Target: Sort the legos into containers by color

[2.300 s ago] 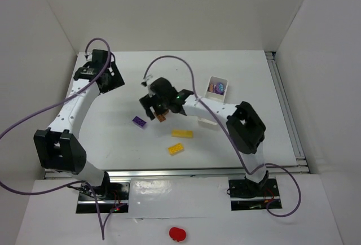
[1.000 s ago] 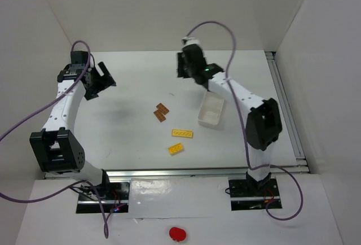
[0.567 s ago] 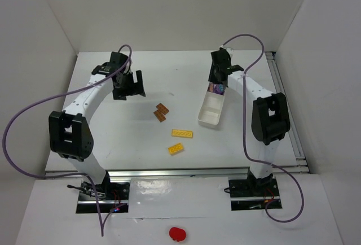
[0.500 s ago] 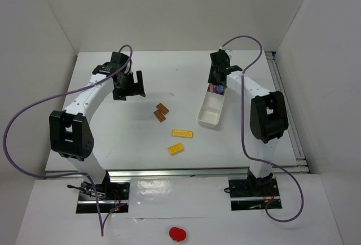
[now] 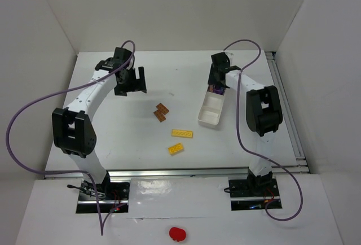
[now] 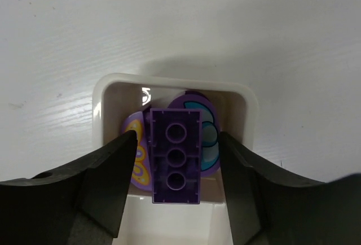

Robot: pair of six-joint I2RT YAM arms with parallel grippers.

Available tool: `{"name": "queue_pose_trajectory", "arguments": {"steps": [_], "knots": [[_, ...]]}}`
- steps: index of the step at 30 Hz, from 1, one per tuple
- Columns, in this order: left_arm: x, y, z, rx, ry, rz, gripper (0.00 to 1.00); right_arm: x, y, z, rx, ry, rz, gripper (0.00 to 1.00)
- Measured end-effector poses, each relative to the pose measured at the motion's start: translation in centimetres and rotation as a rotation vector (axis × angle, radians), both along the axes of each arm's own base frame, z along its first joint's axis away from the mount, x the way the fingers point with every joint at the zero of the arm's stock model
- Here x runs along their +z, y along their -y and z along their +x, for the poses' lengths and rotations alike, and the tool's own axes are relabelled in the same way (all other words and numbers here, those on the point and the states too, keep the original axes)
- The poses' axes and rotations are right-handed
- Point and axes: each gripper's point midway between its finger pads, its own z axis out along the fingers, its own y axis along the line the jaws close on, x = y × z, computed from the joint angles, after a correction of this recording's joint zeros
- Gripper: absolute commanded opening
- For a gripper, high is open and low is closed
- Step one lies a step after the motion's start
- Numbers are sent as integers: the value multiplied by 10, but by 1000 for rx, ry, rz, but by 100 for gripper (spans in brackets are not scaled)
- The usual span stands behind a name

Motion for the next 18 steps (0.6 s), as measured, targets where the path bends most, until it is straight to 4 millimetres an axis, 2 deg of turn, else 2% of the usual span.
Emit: {"name": "queue_pose_trajectory", "arguments": {"steps": [3,7,11,14,16,18], "knots": [[1,2,1,-4,-1,4,100,6,-1,5,-4,19,5,72],[0,3,0,-6,-7,12,100,11,-4,4,2,27,8,72],[1,4,0,-7,-8,18,100,42,-12,-9,26,74,28,71],[1,0,1,7,-4,38,100,80,-40,-31,116,147,85,71],[1,-4,2,22,-1,54,100,101,-71,-49,213,192,130,71],[1,-10,3,47,-2,58,100,112,-106,-68,325,209,163,73]]}}
